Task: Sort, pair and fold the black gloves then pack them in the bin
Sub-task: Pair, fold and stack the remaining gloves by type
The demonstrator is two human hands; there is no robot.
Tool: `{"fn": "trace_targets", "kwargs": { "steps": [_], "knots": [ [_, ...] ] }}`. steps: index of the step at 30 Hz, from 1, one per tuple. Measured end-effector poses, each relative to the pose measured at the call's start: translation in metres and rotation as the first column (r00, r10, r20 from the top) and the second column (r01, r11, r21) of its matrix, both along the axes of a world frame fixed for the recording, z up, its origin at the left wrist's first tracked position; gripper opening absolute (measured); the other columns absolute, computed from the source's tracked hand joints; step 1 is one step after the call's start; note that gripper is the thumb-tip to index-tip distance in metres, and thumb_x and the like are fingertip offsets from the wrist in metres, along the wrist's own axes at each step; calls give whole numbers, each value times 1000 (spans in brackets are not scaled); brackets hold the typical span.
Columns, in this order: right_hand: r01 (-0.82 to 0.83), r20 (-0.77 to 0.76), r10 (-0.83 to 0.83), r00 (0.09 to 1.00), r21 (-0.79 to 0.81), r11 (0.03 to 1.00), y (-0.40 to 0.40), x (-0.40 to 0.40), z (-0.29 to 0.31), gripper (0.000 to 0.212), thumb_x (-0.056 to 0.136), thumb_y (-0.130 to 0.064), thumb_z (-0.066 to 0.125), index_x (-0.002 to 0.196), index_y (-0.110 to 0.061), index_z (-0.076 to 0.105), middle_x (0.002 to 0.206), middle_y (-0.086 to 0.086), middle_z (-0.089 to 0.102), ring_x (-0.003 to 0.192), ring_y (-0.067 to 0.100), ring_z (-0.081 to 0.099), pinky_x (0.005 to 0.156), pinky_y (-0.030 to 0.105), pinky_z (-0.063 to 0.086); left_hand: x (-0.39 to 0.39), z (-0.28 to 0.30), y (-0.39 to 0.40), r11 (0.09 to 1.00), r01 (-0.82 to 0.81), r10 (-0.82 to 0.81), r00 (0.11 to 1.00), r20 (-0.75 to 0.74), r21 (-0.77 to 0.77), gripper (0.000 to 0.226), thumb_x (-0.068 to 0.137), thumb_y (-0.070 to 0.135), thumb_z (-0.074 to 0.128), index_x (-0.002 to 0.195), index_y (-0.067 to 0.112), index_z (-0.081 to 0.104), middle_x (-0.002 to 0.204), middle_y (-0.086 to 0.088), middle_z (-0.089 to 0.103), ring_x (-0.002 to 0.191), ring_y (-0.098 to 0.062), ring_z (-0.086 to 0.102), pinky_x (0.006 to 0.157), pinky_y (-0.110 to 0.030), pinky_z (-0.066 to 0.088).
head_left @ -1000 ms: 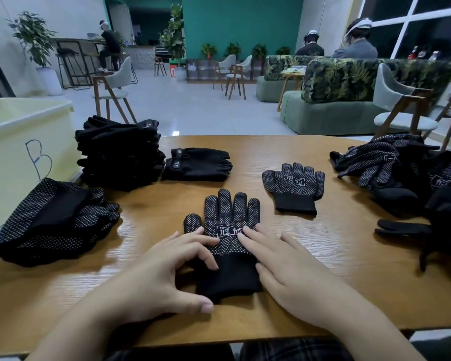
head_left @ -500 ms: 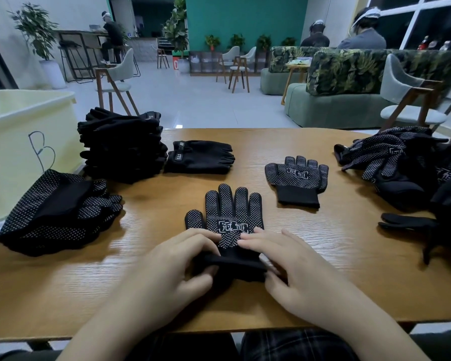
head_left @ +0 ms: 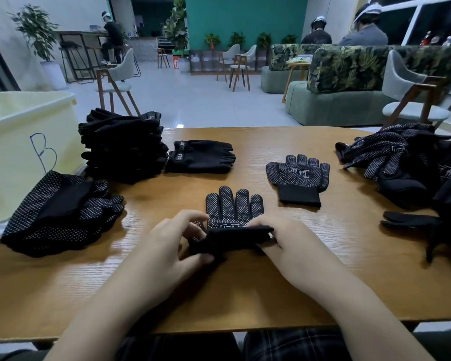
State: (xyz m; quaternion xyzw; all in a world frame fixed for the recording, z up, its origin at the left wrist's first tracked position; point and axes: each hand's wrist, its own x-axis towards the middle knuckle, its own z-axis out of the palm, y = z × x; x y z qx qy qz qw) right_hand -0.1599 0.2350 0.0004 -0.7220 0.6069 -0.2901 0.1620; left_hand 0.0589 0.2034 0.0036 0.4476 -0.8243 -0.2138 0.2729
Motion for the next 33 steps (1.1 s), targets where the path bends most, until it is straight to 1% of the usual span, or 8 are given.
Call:
{"fn": "trace_targets", "kwargs": {
  "steps": [3, 8, 12, 16, 19, 24, 28, 33],
  "knots": [
    [29, 30, -29, 999, 22, 999, 0, 3, 4, 9, 95, -25, 52, 95, -29, 60, 89, -5, 62, 84, 13, 58, 77, 36, 49, -7, 0, -2, 995, -83, 80, 995, -58, -50, 32, 84, 33, 64, 98, 52, 41, 85, 16, 60, 83, -4, 56, 72, -13, 42],
    [49, 216, -65, 974, 76, 996, 12, 9, 5, 20, 96, -34, 48, 85, -20, 56, 83, 3, 66, 81, 20, 62, 74, 43, 49, -10, -1, 2, 992, -106, 117, 976, -183, 70, 21, 88, 37, 55, 104, 44, 43, 82, 19, 64, 63, -13, 58, 68, -37, 47],
    [129, 259, -134, 957, 36, 991, 10, 14, 1, 12, 94, -32, 52, 92, -24, 61, 82, -7, 66, 79, 7, 61, 72, 31, 49, -13, -7, 1, 988, -151, 156, 972, -178, 41, 18, 89, 35, 53, 104, 38, 44, 78, 9, 62, 74, -7, 59, 71, -30, 45],
    [266, 105, -260, 960, -43, 963, 1, 16, -4, 17, 94, -29, 53, 111, -28, 56, 87, -15, 56, 74, 3, 50, 64, 15, 37, -14, -13, -1, 963, -197, 187, 980, -68, -186, 20, 89, 30, 57, 108, 30, 51, 92, 16, 46, 82, -1, 49, 71, -19, 38],
    [228, 20, -230, 973, -238, 944, 3, 15, -6, 20, 92, -20, 56, 111, -24, 58, 93, -17, 48, 85, 2, 41, 75, 10, 32, -10, -12, -2, 948, -98, 89, 995, -44, -303, 13, 87, 43, 55, 95, 34, 59, 91, 18, 42, 85, 2, 47, 73, -13, 38],
    [-29, -130, -4, 992, -256, 966, 13, 14, -10, 26, 80, -45, 52, 94, -28, 66, 97, -17, 55, 96, 7, 50, 84, 26, 40, -6, -13, 1, 971, 89, -67, 992, 105, -222, 39, 74, 64, 52, 102, 40, 64, 90, 19, 43, 82, -1, 46, 72, -23, 44],
    [-85, -148, 62, 987, -153, 985, 12, 14, -13, 35, 81, -44, 48, 107, -27, 65, 108, -18, 55, 105, 2, 48, 93, 28, 40, -7, -12, 6, 977, -35, 52, 996, 75, -209, 33, 76, 53, 65, 107, 43, 65, 84, 18, 40, 71, -1, 48, 61, -20, 43],
    [-63, -159, 32, 987, -195, 979, 9, 17, -8, 35, 86, -40, 42, 106, -25, 66, 98, -13, 64, 92, 11, 59, 80, 35, 51, -9, -1, 17, 956, -244, 246, 969, -2, -162, 27, 83, 41, 63, 110, 39, 64, 74, 8, 50, 67, -6, 50, 58, -17, 36]
  ]
}}
